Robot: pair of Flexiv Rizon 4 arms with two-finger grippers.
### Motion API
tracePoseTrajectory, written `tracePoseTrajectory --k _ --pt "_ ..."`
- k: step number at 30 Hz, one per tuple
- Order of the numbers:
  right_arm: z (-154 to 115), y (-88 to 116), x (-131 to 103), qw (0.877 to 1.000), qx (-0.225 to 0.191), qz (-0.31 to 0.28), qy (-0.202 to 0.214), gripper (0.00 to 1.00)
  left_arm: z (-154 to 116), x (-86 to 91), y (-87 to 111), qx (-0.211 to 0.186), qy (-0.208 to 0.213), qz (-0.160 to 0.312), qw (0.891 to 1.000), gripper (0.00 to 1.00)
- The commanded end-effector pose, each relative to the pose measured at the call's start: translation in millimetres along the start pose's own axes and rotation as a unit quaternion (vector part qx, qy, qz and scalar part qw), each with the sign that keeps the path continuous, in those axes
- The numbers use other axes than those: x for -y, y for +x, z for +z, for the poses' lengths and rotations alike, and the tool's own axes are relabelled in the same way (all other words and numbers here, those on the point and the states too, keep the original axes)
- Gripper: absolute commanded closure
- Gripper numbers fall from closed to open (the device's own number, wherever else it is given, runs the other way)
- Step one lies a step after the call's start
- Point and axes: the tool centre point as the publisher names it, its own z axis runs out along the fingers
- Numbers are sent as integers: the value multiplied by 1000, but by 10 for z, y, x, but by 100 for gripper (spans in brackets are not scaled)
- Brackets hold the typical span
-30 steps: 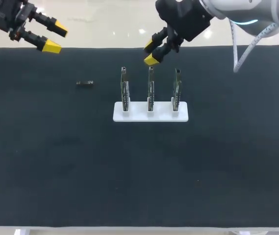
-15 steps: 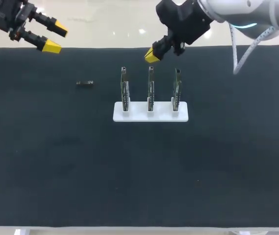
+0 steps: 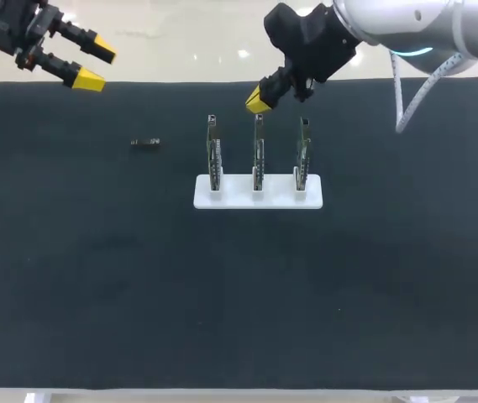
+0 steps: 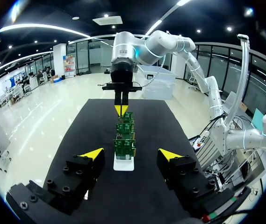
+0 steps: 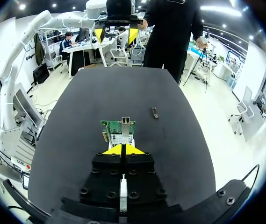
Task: Pick up the optical module with the left hand, and insert it into the network port with the right hand.
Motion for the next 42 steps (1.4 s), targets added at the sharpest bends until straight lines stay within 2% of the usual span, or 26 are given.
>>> tracePoseTrajectory --k 1,30,42 --pt "16 16 4 1000 1 1 0 100 1 -14 -3 -2 1 -1 1000 0" --pt "118 114 -27 1000 -1 5 -4 100 1 -14 -3 -2 1 -1 1000 0" --pt "-257 -109 5 1000 -15 0 -2 100 1 -14 -3 -2 1 -1 1000 0"
